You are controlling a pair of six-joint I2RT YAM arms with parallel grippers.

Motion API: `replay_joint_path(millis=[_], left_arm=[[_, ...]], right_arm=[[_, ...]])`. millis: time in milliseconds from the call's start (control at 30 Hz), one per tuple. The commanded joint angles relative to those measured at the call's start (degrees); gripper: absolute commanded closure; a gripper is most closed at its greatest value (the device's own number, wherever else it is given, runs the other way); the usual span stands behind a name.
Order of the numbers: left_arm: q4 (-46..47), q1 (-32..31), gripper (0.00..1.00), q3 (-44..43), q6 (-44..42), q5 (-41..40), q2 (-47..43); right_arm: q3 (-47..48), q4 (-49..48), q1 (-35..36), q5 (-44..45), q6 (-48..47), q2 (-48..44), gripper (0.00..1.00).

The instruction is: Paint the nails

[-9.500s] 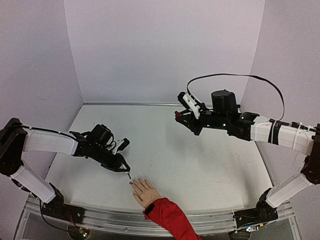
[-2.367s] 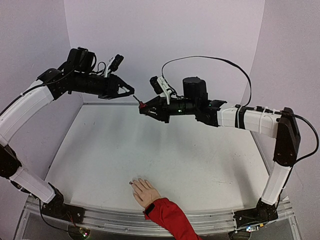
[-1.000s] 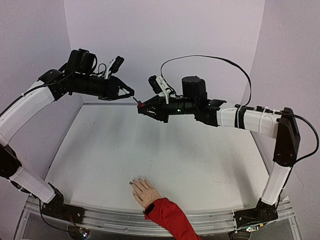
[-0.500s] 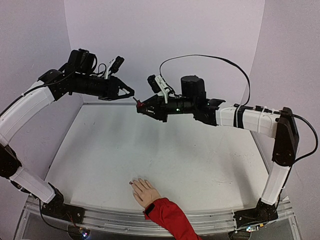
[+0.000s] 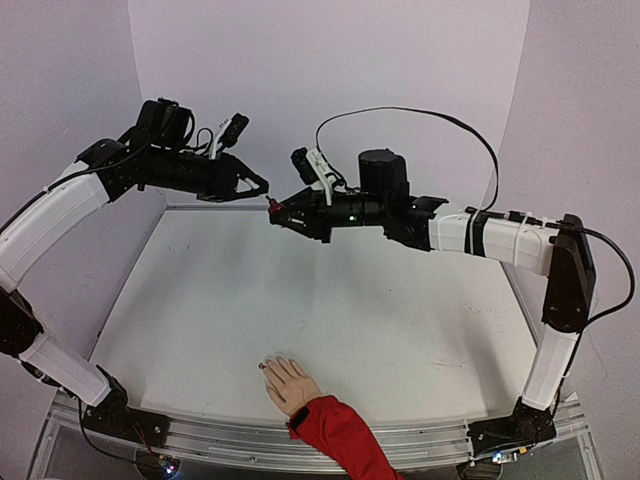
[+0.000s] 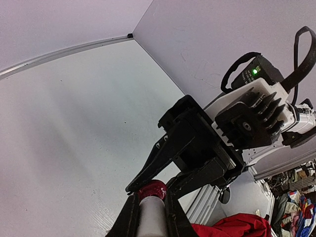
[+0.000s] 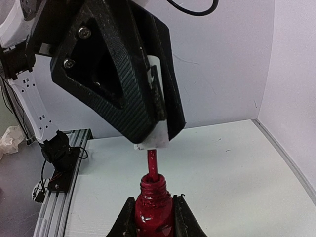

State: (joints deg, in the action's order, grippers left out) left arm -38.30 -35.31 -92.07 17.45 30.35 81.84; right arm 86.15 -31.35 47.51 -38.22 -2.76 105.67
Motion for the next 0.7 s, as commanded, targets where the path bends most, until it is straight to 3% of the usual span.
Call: replay_joint_path(millis=[0,400,567,667], left_arm=[[-1.42,-0.38,1.00,0.34,-2.22,0.05,0.35],[-6.08,-3.33,1.00,-1.16,-4.65,-9.05,1.63],[-8.76,-4.05,1.00,-2.45,-3.64,-15.25,2.94],[-10.69,-4.07,1.00,-3.46,-2.06,-17.93,4.57]], right_arm=[[3.67,-3.32,0.48,0.51,-0.04,0.38,1.00],[6.72,-1.90,1.58,7.39,-2.18,2.90,1.00],[5.65,-2.98,5.80,27.97,-8.58,2.70,1.00],[3.78,-9.23,8.32,40.11,-12.05,2.87,1.00]])
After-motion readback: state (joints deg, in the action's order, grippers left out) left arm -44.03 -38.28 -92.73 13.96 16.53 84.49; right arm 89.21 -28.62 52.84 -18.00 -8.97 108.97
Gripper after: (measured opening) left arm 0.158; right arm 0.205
